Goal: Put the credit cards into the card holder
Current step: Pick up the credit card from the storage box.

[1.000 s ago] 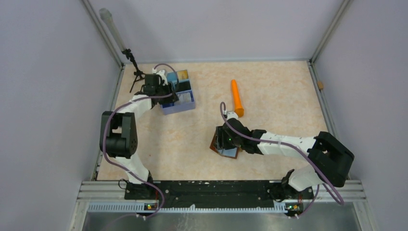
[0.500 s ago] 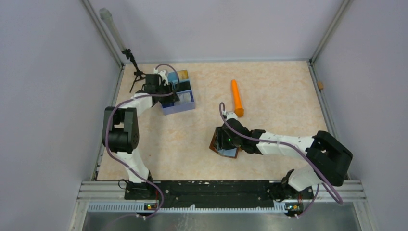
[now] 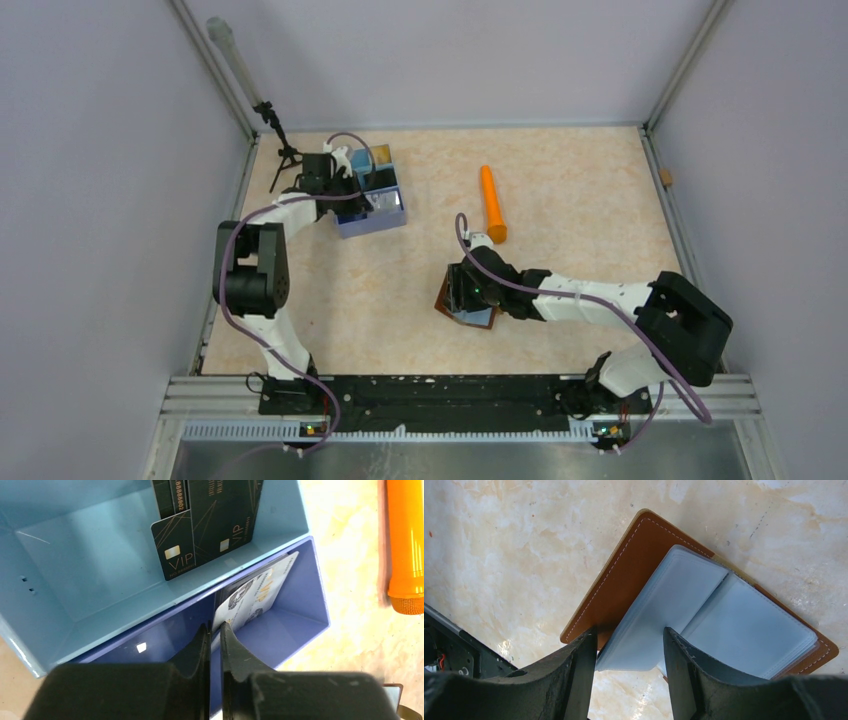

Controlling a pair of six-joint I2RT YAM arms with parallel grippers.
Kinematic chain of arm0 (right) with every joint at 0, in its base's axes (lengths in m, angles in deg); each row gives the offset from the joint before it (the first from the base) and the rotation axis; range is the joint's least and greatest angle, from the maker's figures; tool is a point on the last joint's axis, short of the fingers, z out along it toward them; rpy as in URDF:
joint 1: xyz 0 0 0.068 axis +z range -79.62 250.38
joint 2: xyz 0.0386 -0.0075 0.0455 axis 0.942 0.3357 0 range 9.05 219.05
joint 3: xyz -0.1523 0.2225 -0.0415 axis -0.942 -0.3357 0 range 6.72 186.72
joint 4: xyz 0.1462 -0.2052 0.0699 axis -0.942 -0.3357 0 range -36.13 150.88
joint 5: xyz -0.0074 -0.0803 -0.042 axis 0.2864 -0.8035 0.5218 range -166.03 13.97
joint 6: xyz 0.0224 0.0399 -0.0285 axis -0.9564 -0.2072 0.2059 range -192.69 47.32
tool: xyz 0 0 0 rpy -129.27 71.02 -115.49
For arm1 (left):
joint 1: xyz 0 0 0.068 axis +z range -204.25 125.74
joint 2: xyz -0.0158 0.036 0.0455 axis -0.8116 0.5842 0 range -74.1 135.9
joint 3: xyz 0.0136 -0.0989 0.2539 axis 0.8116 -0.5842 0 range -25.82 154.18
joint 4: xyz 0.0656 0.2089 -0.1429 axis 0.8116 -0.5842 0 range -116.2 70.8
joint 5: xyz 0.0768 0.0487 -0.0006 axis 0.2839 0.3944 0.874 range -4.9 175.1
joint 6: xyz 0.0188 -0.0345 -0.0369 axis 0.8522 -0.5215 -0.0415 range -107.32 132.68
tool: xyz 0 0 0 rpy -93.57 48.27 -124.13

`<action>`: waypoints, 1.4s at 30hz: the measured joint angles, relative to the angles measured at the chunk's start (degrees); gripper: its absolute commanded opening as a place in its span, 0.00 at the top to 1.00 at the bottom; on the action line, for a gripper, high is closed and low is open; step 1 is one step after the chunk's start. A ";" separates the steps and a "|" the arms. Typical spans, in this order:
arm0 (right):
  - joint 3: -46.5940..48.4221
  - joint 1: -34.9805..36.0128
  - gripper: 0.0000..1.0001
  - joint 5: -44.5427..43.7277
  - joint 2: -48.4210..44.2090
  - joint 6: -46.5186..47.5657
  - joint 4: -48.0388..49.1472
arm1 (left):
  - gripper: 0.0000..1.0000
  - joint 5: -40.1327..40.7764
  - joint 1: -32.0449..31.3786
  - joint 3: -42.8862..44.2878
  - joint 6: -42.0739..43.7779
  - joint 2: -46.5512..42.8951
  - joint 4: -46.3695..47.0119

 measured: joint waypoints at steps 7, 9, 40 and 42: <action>0.02 0.00 0.49 0.00 0.00 0.00 0.00 | 1.00 -0.94 -0.02 -0.46 0.48 -3.02 0.15; 0.02 0.00 0.49 0.00 0.00 0.00 0.00 | 1.00 -0.94 -0.02 -0.63 0.70 -4.26 0.28; 8.76 -0.02 0.39 0.35 1.77 3.72 -2.21 | 1.00 -2.29 0.11 -19.61 -9.66 -41.27 3.02; 9.40 -0.11 0.37 0.24 1.77 4.24 -2.82 | 1.00 -2.91 -0.11 -20.63 -10.56 -43.76 2.91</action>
